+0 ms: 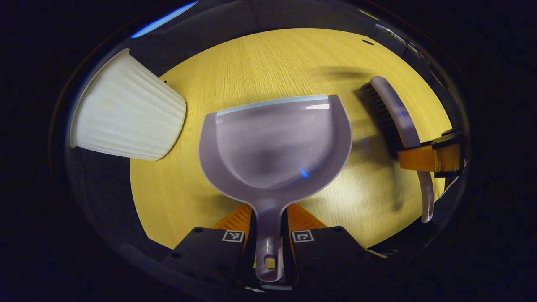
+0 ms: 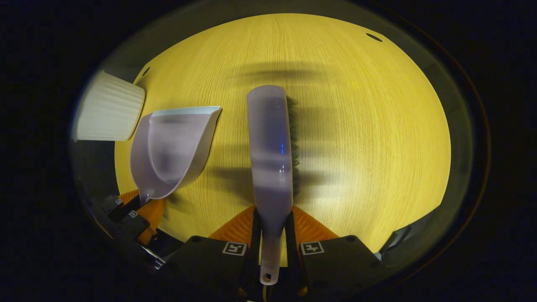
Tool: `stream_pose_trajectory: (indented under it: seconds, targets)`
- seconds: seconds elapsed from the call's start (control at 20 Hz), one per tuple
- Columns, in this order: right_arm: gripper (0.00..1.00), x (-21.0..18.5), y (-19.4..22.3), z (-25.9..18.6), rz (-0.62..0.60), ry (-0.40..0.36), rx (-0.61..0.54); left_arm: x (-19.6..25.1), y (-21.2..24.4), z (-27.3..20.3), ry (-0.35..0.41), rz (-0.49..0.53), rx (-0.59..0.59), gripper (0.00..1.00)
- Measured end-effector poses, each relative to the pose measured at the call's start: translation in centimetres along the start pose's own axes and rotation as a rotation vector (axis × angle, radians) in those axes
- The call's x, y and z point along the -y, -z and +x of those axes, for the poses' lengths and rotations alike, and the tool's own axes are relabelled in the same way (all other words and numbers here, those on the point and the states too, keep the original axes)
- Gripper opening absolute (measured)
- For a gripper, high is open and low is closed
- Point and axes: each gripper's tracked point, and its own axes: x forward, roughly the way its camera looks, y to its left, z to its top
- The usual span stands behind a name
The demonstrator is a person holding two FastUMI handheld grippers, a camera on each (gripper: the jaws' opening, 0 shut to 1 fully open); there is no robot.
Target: Pick up the small broom and dustpan from the desktop, sweep the trash into the dustpan with the broom, and then empty the trash into the garbage bin.
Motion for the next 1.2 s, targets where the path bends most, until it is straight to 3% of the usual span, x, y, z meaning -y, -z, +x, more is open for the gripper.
stream_pose_trajectory:
  seconds: [0.1, 0.15, 0.2, 0.3, 0.35, 0.45, 0.55, 0.6, 0.65, 0.8, 0.95, 1.2]
  targets:
    - [0.36, 0.3, -0.1, 0.0, -0.002, 0.009, -0.006, 0.0, 0.0, 0.0, 0.002, 0.006, -0.002, 0.27]
    - [0.29, 0.0, 0.3, 0.0, -0.002, 0.011, -0.012, 0.0, 0.2, 0.0, 0.005, 0.003, -0.006, 0.28]
    - [0.44, -0.1, 0.4, -0.1, -0.002, 0.009, -0.016, 0.1, 0.3, 0.0, 0.009, -0.005, -0.006, 0.29]
    - [0.31, -0.2, 0.4, -0.4, -0.001, 0.004, -0.021, 0.1, 0.5, 0.1, 0.012, -0.030, -0.015, 0.30]
    - [0.38, -0.3, 0.4, -0.5, -0.003, 0.003, -0.022, -0.1, 0.5, 0.0, 0.013, -0.045, -0.017, 0.38]
    - [0.43, -0.5, 0.3, -1.0, -0.014, 0.000, -0.020, -0.3, 0.5, -0.1, 0.013, -0.071, -0.020, 0.40]
    - [0.48, -0.9, 0.0, -1.3, -0.019, -0.006, -0.012, -0.5, 0.3, -0.1, 0.010, -0.087, -0.017, 0.48]
    - [0.57, -0.9, 0.0, -1.5, -0.018, -0.008, -0.010, -0.9, 0.1, -0.3, -0.012, -0.094, -0.005, 0.49]
    - [0.58, -1.0, -0.2, -2.0, -0.013, -0.016, -0.004, -1.2, -0.1, -0.4, -0.026, -0.098, 0.009, 0.58]
    - [0.97, -1.1, -0.2, -2.5, -0.008, -0.032, 0.014, -1.4, 0.1, -0.9, -0.044, -0.120, 0.021, 0.66]
    - [0.97, -0.8, -0.1, -2.9, -0.006, -0.030, 0.029, -1.7, 0.2, -1.1, -0.081, -0.132, 0.030, 0.76]
    - [0.97, -0.5, -0.2, -3.8, 0.002, -0.048, 0.057, -1.1, 0.0, -2.7, -0.069, -0.106, 0.068, 0.77]
